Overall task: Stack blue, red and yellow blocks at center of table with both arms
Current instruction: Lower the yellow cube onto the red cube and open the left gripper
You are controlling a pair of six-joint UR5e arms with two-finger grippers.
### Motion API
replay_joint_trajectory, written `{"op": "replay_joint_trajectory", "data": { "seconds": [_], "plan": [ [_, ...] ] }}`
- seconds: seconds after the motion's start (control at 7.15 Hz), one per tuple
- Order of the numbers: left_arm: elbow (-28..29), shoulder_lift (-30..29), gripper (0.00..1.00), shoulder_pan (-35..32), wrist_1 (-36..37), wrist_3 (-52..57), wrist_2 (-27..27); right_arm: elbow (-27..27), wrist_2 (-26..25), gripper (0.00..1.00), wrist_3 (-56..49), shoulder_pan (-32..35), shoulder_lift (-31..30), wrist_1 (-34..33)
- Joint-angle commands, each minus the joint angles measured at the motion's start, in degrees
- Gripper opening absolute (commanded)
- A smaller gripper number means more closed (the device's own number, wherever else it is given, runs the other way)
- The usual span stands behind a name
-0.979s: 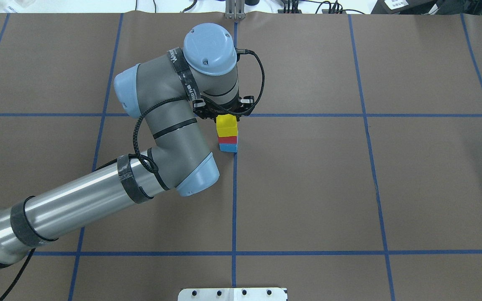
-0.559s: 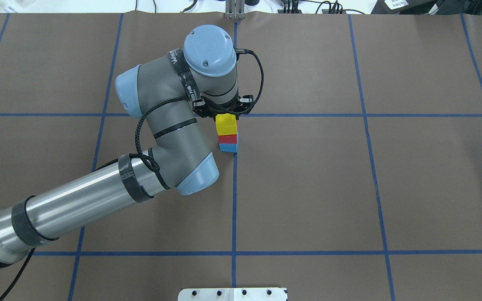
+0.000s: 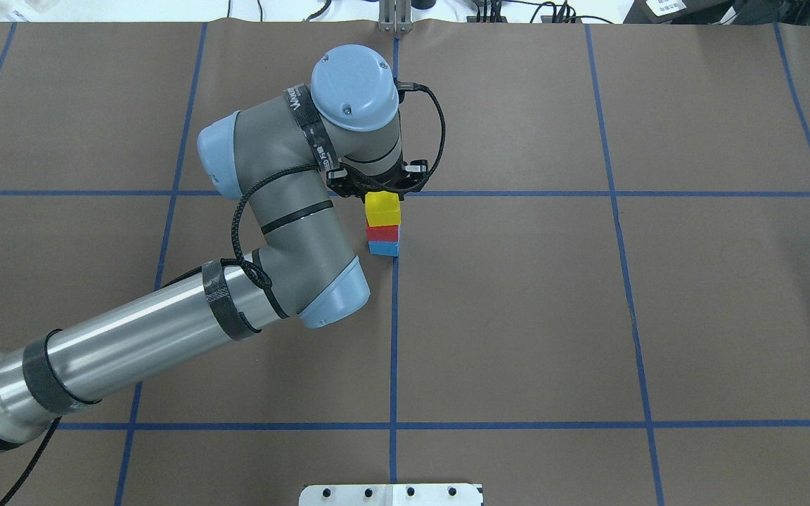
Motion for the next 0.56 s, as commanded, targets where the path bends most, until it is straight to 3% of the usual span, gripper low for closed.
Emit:
{"op": "replay_joint_trajectory", "data": {
  "seconds": [0.0, 0.42],
  "plan": [
    [-0.33, 0.08, 0.62, 0.02, 0.23, 0.08, -0.32, 0.00, 0.00, 1.00, 0.00, 0.00, 0.00, 0.00],
    [-1.73, 0.52, 0.63, 0.01, 0.67, 0.35, -0.41, 0.00, 0.00, 1.00, 0.00, 0.00, 0.00, 0.00]
  ]
}}
